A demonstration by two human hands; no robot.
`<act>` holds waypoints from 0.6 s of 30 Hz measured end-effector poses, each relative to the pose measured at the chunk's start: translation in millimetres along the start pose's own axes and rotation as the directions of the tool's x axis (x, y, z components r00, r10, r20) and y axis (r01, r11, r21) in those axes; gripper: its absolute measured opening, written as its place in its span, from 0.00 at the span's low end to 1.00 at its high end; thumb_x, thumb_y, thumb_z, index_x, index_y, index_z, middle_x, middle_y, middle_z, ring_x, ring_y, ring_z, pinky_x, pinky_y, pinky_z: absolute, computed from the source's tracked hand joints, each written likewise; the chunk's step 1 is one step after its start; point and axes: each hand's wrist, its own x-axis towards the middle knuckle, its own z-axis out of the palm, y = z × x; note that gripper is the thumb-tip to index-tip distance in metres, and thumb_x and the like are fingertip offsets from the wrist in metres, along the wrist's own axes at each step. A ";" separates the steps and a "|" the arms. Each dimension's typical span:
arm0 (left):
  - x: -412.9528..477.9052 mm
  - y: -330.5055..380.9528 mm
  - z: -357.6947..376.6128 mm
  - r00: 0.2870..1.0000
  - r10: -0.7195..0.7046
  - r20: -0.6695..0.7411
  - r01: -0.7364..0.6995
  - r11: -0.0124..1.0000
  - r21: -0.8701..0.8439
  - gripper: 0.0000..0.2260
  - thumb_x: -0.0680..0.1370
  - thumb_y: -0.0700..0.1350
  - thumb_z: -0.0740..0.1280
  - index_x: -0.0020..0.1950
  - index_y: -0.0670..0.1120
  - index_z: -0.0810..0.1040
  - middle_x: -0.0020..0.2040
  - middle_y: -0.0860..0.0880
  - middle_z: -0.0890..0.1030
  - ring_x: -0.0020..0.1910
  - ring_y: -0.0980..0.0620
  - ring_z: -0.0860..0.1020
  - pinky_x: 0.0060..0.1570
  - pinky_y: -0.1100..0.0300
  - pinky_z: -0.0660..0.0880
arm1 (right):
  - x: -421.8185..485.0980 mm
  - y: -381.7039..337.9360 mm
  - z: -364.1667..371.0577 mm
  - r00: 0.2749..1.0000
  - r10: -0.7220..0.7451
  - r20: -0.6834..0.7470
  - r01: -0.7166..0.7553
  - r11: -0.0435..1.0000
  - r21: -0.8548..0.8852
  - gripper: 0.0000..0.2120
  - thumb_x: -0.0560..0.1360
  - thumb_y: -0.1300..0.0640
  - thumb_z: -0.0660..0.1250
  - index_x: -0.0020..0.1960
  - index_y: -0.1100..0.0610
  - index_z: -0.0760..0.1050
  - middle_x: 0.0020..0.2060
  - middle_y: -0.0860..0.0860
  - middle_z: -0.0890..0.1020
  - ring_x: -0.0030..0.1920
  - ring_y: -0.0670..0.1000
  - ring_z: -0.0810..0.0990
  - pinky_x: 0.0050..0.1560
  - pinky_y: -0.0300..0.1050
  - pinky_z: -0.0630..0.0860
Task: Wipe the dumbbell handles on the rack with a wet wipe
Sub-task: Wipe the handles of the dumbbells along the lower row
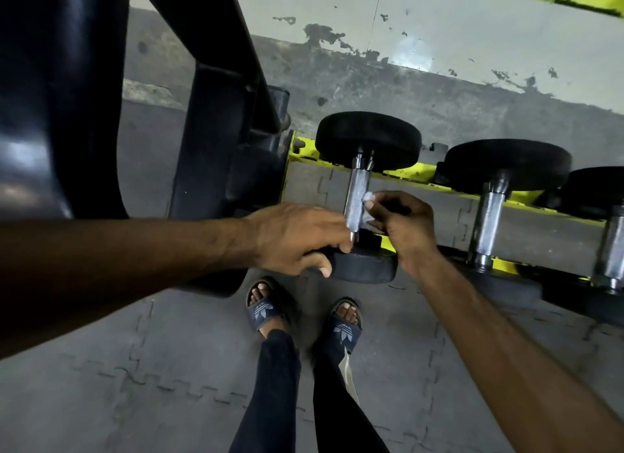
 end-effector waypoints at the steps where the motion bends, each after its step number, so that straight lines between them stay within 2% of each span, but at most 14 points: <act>1: -3.3 -1.4 3.0 0.999 0.013 -0.039 -0.013 1.000 -0.001 0.14 0.76 0.51 0.73 0.57 0.48 0.76 0.51 0.51 0.76 0.48 0.54 0.74 0.43 0.59 0.73 | -0.5 1.6 0.9 1.000 -0.017 -0.003 0.017 0.999 -0.036 0.05 0.70 0.66 0.76 0.42 0.59 0.82 0.39 0.50 0.86 0.43 0.49 0.85 0.42 0.44 0.81; 4: -6.6 -4.7 7.3 0.998 -0.005 -0.065 0.004 1.000 -0.019 0.14 0.76 0.53 0.72 0.58 0.50 0.75 0.51 0.52 0.76 0.48 0.53 0.75 0.42 0.57 0.75 | -0.9 5.2 -5.9 0.998 -0.032 0.062 0.044 0.978 -0.203 0.05 0.69 0.64 0.78 0.40 0.60 0.82 0.39 0.54 0.86 0.45 0.56 0.85 0.48 0.54 0.83; 6: -5.0 -5.9 5.3 0.999 -0.024 -0.044 0.023 0.999 -0.040 0.14 0.75 0.53 0.73 0.57 0.49 0.76 0.50 0.53 0.76 0.47 0.54 0.75 0.41 0.58 0.74 | -2.6 3.8 -10.3 0.994 -0.036 0.104 0.062 0.964 -0.257 0.05 0.68 0.62 0.78 0.39 0.58 0.83 0.38 0.55 0.86 0.44 0.59 0.85 0.49 0.59 0.83; 8: -2.5 -5.7 2.7 0.999 -0.036 -0.033 0.034 0.998 -0.052 0.14 0.74 0.53 0.74 0.55 0.49 0.76 0.48 0.56 0.73 0.45 0.55 0.73 0.39 0.59 0.72 | -5.0 0.9 -8.3 0.994 -0.073 0.079 0.089 0.972 -0.217 0.04 0.68 0.61 0.78 0.38 0.56 0.84 0.38 0.53 0.86 0.43 0.56 0.85 0.49 0.58 0.83; 10: -0.1 -4.3 1.8 0.999 -0.038 -0.025 0.037 0.998 -0.050 0.14 0.73 0.52 0.74 0.53 0.49 0.77 0.46 0.59 0.69 0.43 0.57 0.70 0.38 0.61 0.68 | -6.9 -0.8 -0.9 0.996 -0.089 0.004 0.088 0.984 -0.158 0.04 0.69 0.61 0.78 0.39 0.55 0.84 0.38 0.51 0.86 0.43 0.52 0.85 0.48 0.53 0.83; 12: 2.1 -3.2 1.2 0.998 -0.062 0.005 0.062 0.996 -0.062 0.14 0.71 0.53 0.74 0.52 0.50 0.76 0.45 0.60 0.69 0.42 0.57 0.70 0.38 0.61 0.67 | -8.6 -2.1 6.7 0.996 -0.083 -0.044 0.077 0.988 -0.131 0.05 0.69 0.62 0.78 0.39 0.56 0.83 0.37 0.50 0.86 0.41 0.49 0.84 0.47 0.49 0.82; 18: 16.4 -1.8 -14.8 0.982 -0.116 0.148 0.133 0.985 -0.113 0.16 0.69 0.55 0.77 0.52 0.52 0.77 0.45 0.58 0.75 0.42 0.58 0.73 0.39 0.61 0.68 | -11.8 -6.5 2.3 0.999 -0.028 0.029 0.034 0.967 -0.251 0.05 0.68 0.65 0.78 0.38 0.58 0.83 0.36 0.54 0.86 0.38 0.53 0.84 0.47 0.54 0.83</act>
